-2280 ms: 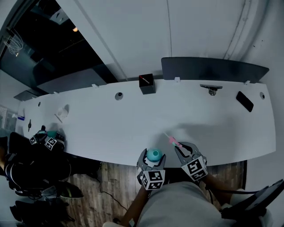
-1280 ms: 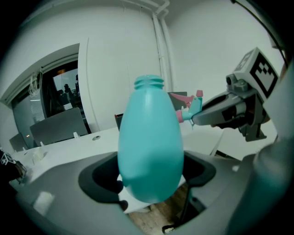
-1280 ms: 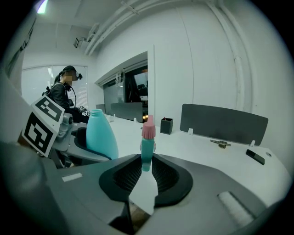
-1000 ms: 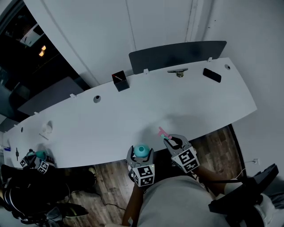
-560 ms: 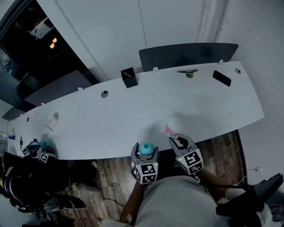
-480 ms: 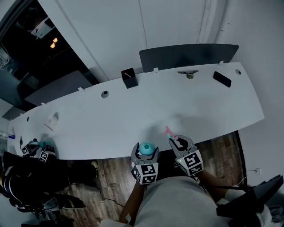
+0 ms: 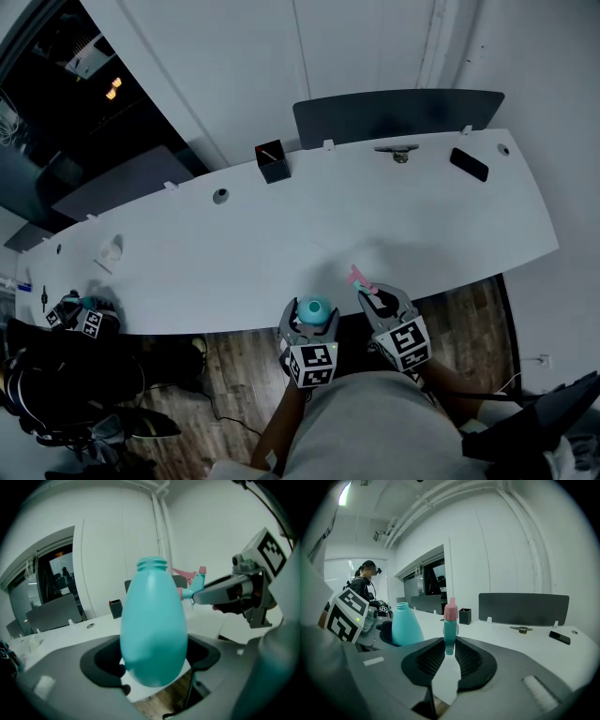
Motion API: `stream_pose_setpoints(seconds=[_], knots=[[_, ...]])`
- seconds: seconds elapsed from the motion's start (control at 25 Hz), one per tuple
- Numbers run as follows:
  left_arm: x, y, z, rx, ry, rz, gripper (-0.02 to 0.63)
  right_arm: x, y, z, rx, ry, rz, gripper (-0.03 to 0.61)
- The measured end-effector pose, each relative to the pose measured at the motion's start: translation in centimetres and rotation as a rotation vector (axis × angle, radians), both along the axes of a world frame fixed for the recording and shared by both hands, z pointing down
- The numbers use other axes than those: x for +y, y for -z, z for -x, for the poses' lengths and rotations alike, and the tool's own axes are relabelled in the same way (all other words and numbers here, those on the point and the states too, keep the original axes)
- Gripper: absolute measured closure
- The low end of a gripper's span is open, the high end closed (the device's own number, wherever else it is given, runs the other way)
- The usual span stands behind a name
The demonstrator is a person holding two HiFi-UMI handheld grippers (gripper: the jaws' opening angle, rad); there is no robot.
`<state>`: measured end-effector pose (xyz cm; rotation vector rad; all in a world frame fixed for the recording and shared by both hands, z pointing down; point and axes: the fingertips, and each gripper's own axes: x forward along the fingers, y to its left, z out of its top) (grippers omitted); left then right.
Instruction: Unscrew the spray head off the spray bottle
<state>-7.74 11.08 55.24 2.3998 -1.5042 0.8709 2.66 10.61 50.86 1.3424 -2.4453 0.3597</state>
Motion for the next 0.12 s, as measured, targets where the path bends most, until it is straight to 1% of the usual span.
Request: stream_pose_setpoints(seconds=[0.12], knots=[[0.29,-0.03,0.04,-0.001,0.0,0.002,0.218,0.36,-0.03,0.07,0.001,0.003,0.002,0.511]])
